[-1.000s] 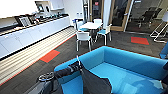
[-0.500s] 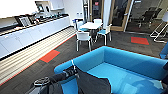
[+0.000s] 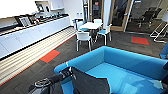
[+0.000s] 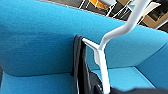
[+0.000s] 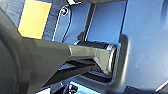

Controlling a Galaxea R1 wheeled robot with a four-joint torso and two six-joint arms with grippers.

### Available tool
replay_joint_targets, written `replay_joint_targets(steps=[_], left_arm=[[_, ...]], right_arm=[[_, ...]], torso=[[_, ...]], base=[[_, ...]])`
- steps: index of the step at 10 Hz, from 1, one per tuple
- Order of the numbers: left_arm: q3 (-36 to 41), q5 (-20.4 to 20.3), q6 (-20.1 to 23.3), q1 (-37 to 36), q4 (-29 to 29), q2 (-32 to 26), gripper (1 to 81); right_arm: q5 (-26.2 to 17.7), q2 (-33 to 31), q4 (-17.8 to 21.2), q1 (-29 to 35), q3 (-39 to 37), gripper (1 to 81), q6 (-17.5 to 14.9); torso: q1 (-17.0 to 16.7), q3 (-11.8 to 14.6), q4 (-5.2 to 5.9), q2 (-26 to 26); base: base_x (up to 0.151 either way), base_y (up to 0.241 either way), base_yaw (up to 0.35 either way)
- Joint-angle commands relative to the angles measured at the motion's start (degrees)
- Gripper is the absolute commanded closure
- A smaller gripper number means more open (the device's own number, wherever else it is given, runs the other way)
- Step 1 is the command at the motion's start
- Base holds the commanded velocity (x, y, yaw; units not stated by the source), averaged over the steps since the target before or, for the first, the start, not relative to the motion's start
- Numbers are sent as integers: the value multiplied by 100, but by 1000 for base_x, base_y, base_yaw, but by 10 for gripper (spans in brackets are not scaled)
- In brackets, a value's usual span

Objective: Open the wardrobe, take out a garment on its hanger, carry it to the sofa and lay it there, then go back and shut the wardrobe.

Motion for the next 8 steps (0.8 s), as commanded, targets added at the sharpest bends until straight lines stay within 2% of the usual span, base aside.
replay_joint_targets(steps=[1,7,8], left_arm=[[-280,62,-11,-855,14,-177,811],[-368,36,6,-521,57,-283,811],[-368,18,15,-468,66,-257,10]], right_arm=[[-218,89,-103,16,63,10,-13],[-218,72,-103,8,63,10,-13],[-218,72,-103,8,63,10,-13]], torso=[[0,0,0,0],[0,0,0,0],[0,0,0,0]], base=[[0,0,0],[0,0,0],[0,0,0]])
